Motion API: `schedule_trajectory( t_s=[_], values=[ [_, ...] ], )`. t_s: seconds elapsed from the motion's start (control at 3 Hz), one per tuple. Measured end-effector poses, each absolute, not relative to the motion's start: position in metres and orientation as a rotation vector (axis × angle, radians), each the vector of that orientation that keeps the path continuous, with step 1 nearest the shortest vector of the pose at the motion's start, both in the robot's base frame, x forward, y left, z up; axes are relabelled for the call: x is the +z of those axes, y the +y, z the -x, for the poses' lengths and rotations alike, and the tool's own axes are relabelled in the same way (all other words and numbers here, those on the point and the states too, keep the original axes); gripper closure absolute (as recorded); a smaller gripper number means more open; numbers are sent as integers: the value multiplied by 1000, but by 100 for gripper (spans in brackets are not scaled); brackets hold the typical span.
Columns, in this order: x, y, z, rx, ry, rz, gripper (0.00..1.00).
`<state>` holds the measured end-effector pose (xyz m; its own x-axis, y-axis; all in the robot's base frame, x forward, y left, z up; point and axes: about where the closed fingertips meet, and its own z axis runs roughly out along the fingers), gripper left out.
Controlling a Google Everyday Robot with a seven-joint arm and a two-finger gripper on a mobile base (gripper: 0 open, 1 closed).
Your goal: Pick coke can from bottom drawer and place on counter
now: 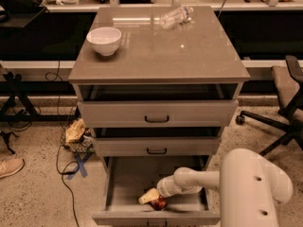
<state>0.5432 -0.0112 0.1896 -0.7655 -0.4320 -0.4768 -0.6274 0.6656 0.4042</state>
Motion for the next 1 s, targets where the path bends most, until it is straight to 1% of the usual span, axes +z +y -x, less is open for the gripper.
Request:
schedule_trajectory(
  t_s=[0.33,0.67,1.0],
  values=[
    [168,-7,-546,725,2560,836,0],
    [143,-4,-546,665,2589,826,4],
    [129,-2,-544,625,2608,839,26]
  ],
)
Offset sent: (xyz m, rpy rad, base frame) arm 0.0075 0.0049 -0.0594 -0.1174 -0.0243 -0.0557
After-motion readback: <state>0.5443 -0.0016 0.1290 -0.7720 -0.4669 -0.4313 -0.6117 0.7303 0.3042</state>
